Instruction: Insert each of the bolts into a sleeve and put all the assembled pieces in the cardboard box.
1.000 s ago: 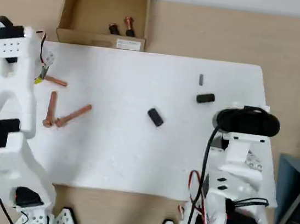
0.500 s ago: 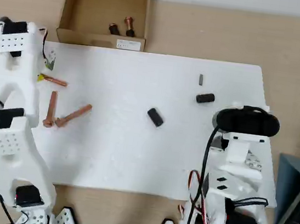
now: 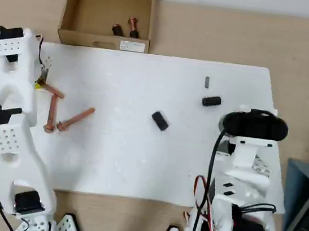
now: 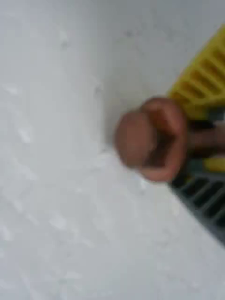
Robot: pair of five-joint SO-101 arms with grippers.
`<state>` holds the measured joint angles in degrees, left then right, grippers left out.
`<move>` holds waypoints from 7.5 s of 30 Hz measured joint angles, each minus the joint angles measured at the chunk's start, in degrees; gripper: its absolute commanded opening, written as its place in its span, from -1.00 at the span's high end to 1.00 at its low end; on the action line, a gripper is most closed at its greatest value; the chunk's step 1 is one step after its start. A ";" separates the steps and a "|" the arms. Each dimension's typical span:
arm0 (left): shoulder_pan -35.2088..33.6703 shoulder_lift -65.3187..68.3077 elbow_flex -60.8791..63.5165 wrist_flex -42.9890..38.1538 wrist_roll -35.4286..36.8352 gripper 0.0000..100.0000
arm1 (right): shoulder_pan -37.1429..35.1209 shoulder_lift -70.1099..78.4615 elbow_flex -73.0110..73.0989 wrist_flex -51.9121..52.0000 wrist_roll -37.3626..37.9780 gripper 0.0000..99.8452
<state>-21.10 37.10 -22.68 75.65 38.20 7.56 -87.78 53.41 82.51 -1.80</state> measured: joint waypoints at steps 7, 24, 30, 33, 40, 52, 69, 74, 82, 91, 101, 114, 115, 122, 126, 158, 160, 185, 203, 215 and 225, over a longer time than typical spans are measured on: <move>0.00 0.18 -0.62 0.18 0.09 0.99 | 0.00 0.00 0.00 0.00 0.00 0.98; 5.54 -14.33 -23.74 18.29 0.88 1.00 | 0.00 -0.09 -1.41 0.00 0.00 0.98; 9.05 -22.59 -26.46 23.91 -6.33 1.00 | 0.00 0.00 -2.81 1.05 0.00 0.98; 11.78 -28.66 -26.02 24.35 -10.02 1.00 | 0.00 -0.18 -4.84 3.52 0.00 0.98; 19.25 -46.07 -13.19 24.44 -13.80 1.00 | 0.00 -0.18 -5.54 6.24 0.00 0.98; 25.85 -75.69 27.60 7.30 -19.16 1.00 | -5.10 -2.81 -5.36 5.54 0.00 0.98; 32.97 -114.99 73.58 -18.99 -20.31 1.00 | -23.21 -15.82 13.98 -9.93 -3.87 0.98; 37.19 -124.31 82.29 -25.41 -20.31 1.00 | -30.07 -15.82 15.38 -10.81 -5.89 0.98; 43.96 -137.23 87.56 -30.15 -20.31 1.00 | -39.82 -15.82 17.05 -10.99 -5.89 0.98; 44.22 -141.36 87.56 -30.15 -12.04 1.00 | -48.35 -15.82 18.46 -11.34 -4.92 0.98; 49.67 -141.36 87.56 -30.15 -9.23 1.00 | -52.66 -15.82 18.99 -13.36 0.79 0.98; 50.55 -141.36 89.49 -30.15 -12.57 1.00 | -53.10 -15.82 18.99 -17.58 4.66 0.98; 50.64 -141.36 89.85 -30.15 -12.57 1.00 | -53.10 -15.82 18.99 -17.58 4.66 0.98; 50.90 -141.45 92.22 -30.15 -12.57 1.00 | -53.10 -15.82 18.99 -17.58 4.66 0.98; 52.48 -141.54 92.57 -30.24 -12.57 1.00 | -53.10 -15.82 19.08 -17.58 4.66 0.98; 52.31 -141.54 94.86 -21.01 -20.84 0.64 | -53.27 -15.82 19.08 -17.58 8.00 0.98; 50.73 -141.45 93.89 -21.01 -20.84 0.64 | -53.27 -15.82 19.08 -17.58 8.00 0.98; 26.29 -141.54 88.79 -21.01 -22.15 1.00 | -53.19 -15.82 19.52 -17.58 8.00 0.98; 16.79 -141.36 116.13 -21.01 -28.84 1.00 | -39.03 5.10 3.43 -17.58 -0.53 0.98; 16.62 -141.36 118.77 -21.01 -28.92 1.00 | -34.46 50.46 -31.91 -25.58 -4.40 0.98; 16.62 -141.36 118.77 -21.01 -28.84 1.00 | -34.11 77.27 -51.78 -35.78 -4.13 0.98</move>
<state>-4.48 -104.26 96.09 54.64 9.36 -26.55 -10.51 1.63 46.73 -5.93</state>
